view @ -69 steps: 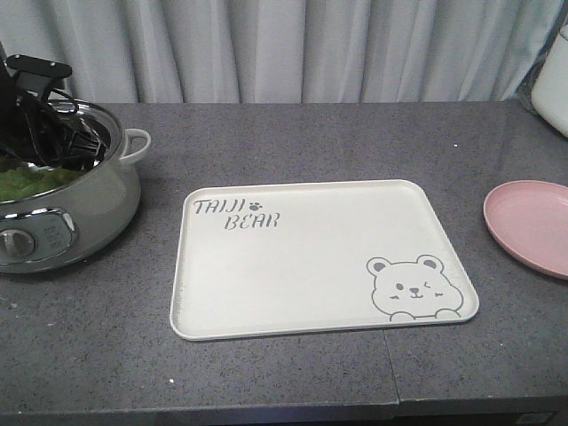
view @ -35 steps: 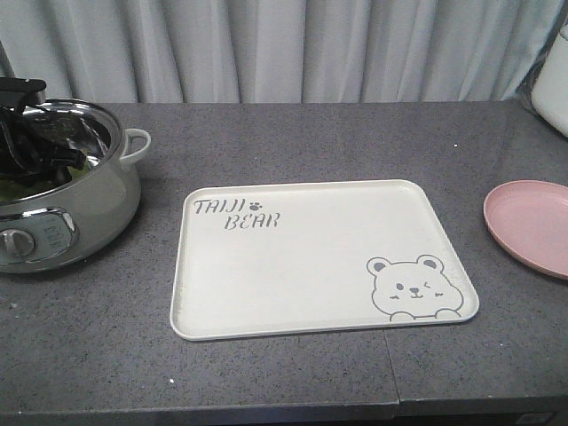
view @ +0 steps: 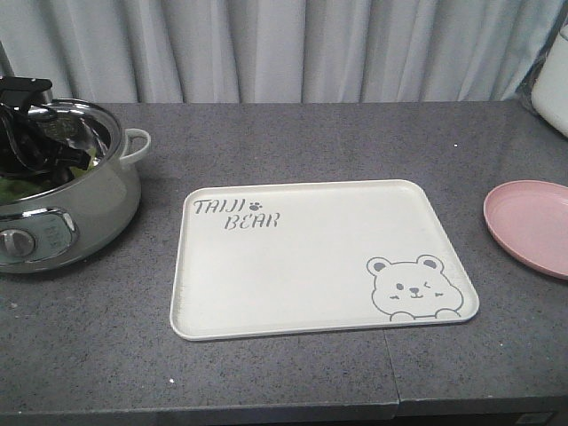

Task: Transfer vegetables to tray and serve
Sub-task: 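Lift the lettuce leaf out and carry it over the cream tray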

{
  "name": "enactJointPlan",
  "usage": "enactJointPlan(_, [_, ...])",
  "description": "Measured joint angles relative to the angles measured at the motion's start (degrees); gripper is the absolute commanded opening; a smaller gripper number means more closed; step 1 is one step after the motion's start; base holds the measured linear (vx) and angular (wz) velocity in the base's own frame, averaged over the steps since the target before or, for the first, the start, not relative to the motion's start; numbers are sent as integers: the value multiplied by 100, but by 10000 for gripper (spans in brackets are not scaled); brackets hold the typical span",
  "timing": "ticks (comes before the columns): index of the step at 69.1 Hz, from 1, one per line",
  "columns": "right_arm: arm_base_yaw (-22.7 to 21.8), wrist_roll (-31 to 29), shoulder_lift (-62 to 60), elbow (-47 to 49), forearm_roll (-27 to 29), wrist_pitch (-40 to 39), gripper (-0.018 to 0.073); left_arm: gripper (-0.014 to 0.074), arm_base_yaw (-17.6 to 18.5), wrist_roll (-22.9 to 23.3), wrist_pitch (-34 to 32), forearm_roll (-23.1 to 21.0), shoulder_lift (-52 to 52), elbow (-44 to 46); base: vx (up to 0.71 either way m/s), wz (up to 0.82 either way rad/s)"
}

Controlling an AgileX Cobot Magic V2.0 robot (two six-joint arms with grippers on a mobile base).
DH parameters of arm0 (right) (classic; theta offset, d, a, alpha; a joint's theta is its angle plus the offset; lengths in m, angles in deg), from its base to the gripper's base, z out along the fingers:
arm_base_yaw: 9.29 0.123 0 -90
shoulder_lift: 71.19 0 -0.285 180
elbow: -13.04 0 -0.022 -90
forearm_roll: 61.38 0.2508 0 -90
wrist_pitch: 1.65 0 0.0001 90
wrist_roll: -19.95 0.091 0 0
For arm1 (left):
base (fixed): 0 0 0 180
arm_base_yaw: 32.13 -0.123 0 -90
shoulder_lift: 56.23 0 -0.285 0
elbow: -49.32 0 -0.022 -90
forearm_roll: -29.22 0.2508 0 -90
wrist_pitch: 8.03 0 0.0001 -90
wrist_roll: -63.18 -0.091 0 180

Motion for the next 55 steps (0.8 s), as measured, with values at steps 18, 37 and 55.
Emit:
enactJointPlan(18, [0,0,0,0,0,0,462,-8,0,-7,11,0,15,0,0,0])
enactJointPlan(37, [0,0,0,0,0,0,462,-7,0,-7,51,47,511,0,0,0])
enactJointPlan(55, [0,0,0,0,0,6,462,-7,0,-7,103,52,1335,0,0,0])
